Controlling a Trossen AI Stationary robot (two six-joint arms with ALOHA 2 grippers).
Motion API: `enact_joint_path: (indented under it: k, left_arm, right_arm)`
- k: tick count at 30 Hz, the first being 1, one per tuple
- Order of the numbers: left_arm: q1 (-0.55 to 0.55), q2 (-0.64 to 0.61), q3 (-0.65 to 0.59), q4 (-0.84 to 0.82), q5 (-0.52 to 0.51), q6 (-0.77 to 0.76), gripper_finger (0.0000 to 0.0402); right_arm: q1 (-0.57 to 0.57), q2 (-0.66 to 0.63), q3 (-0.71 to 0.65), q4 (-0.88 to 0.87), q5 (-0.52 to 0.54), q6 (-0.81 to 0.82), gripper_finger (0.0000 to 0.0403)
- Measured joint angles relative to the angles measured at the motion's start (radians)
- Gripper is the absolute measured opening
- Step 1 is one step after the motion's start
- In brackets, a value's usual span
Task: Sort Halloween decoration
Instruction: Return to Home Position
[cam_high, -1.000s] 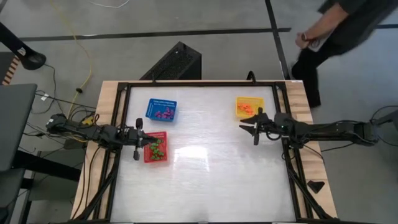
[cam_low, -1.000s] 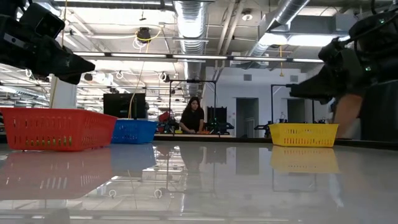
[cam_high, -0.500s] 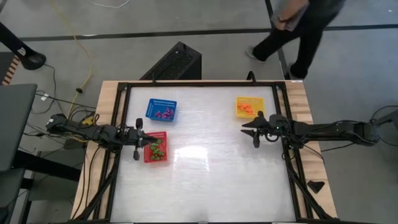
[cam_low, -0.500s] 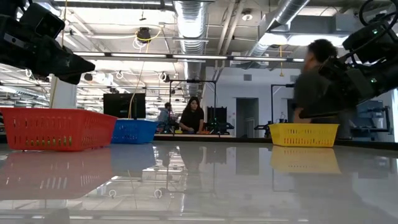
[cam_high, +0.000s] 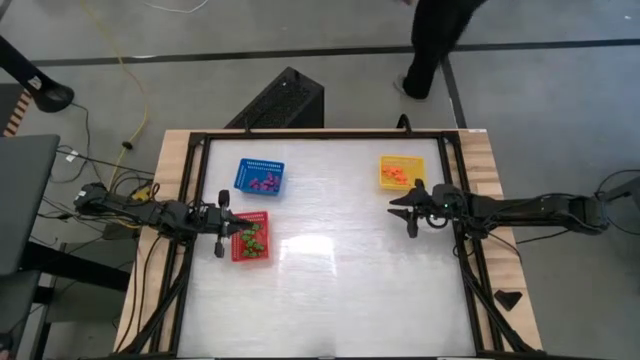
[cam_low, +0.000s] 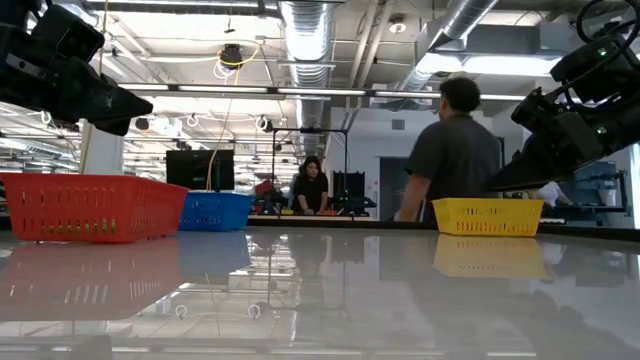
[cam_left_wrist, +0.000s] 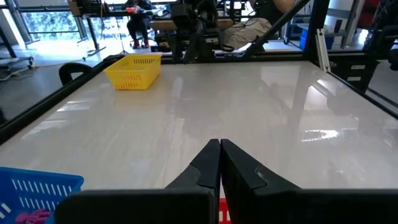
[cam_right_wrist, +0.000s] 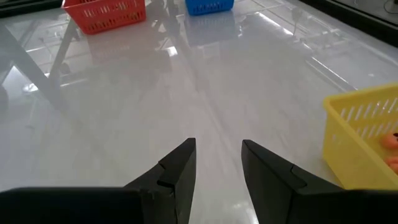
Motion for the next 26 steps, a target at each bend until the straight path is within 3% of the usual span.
enact_joint_path:
  k: [26]
  left_arm:
    - [0.000, 0.000, 0.000, 0.000, 0.000, 0.000, 0.0000]
  right_arm:
    - [0.000, 0.000, 0.000, 0.000, 0.000, -0.001, 0.0159]
